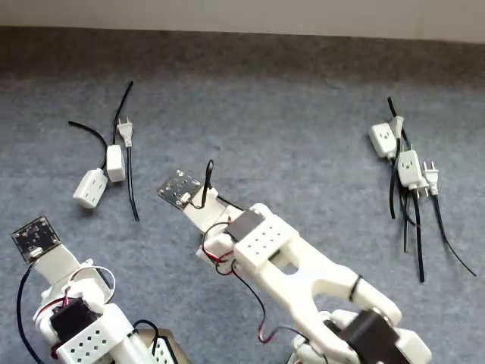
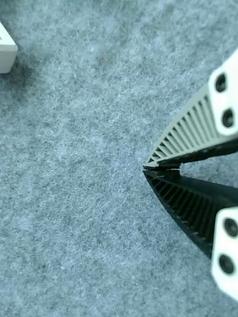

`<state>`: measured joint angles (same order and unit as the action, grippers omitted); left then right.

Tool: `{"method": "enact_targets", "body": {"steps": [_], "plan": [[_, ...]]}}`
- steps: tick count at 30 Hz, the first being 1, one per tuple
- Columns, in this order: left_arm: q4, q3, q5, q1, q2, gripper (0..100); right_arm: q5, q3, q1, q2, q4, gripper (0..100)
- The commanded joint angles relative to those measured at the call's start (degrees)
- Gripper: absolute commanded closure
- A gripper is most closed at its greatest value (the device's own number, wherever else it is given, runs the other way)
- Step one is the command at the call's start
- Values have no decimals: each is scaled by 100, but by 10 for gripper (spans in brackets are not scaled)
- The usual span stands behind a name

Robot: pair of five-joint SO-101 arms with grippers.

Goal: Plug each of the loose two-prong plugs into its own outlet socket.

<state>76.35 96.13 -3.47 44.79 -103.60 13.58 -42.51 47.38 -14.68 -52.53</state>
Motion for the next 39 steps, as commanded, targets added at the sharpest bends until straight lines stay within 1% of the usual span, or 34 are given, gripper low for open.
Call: {"method": "enact_targets", "body": {"steps": [1,7,11,12,14,18,21,23,26,30,34,39], "plan": [[35,92,-35,57,-31,972,53,541,-75,681,75,766],[35,92,-35,57,-31,972,26,945,-163,1437,48,771],[35,92,-35,57,-31,972,0,1200,-462,1437,66,852],[35,92,-35,57,-31,972,-114,1288,-558,1437,66,871],[35,92,-35,57,-31,972,-607,1490,-796,1455,66,890],[35,92,-35,57,-31,972,-1802,1824,-1288,1464,277,890],[35,92,-35,57,-31,972,-2778,2044,-1446,1473,646,890],[35,92,-35,57,-31,972,-3262,2202,-1446,1543,796,890],[35,92,-35,57,-31,972,-3930,2642,-1464,2053,760,890],[35,92,-35,57,-31,972,-5029,3319,-1736,3196,453,890],[35,92,-35,57,-31,972,-5538,4048,-1965,4066,409,890],[35,92,-35,57,-31,972,-6110,4611,-2018,4277,409,890]]}}
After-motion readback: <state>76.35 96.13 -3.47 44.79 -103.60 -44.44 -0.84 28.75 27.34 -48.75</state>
